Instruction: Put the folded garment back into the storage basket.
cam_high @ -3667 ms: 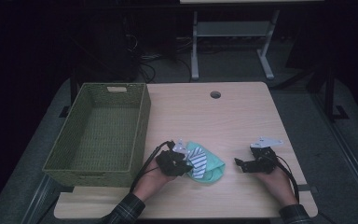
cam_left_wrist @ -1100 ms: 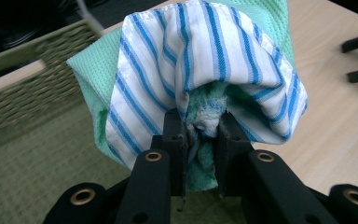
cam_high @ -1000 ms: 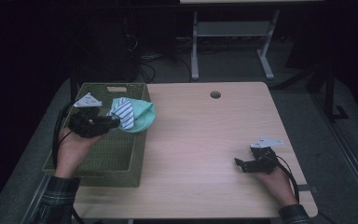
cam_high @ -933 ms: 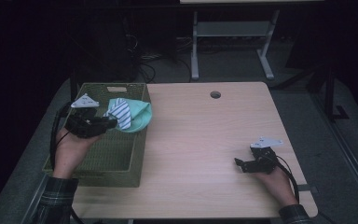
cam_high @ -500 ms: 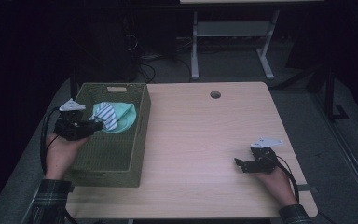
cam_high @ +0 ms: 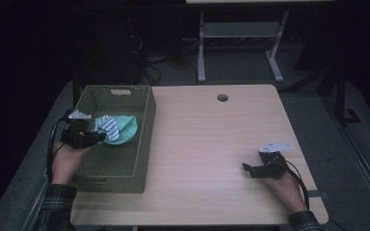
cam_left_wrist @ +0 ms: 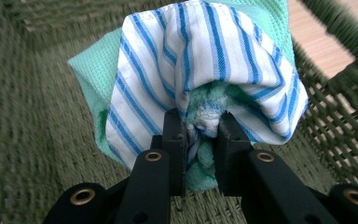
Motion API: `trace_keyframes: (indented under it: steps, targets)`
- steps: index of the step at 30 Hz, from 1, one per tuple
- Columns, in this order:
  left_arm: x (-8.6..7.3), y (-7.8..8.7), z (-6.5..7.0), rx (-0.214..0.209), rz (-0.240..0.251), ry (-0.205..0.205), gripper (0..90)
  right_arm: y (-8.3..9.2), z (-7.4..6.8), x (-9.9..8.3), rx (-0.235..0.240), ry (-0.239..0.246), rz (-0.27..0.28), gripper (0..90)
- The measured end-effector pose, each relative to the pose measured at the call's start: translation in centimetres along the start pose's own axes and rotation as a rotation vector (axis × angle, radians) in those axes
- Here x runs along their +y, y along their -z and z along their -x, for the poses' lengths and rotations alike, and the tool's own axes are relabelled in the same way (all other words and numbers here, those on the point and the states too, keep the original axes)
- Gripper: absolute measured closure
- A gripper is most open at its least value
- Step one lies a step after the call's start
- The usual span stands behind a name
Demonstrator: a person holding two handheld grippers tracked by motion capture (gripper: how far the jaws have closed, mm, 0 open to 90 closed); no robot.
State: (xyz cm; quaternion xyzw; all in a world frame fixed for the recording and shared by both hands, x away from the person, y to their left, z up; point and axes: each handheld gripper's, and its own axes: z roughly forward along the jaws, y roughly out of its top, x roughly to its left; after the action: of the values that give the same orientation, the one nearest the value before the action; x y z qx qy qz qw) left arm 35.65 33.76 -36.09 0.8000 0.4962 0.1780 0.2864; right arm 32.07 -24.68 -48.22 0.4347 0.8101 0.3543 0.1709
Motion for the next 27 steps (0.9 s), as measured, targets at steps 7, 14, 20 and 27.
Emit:
trace_keyframes:
  steps: [7,14,20,27]
  targets:
    - [-0.7,-1.8,-0.3,-0.014,-0.047,0.012,75.8,0.0,0.0,0.0,0.000,0.000,0.001,14.1]
    - [-0.9,-3.2,0.1,-0.013,-0.096,-0.011,75.2,0.0,0.0,0.0,0.000,0.000,0.000,14.0]
    - [-1.0,-3.5,0.2,-0.018,-0.113,-0.012,74.4,0.0,0.0,0.0,0.000,0.000,0.000,14.1]
    - [-1.1,-3.4,-0.1,-0.042,-0.095,0.005,63.4,0.0,0.0,0.0,-0.001,-0.003,-0.001,14.0]
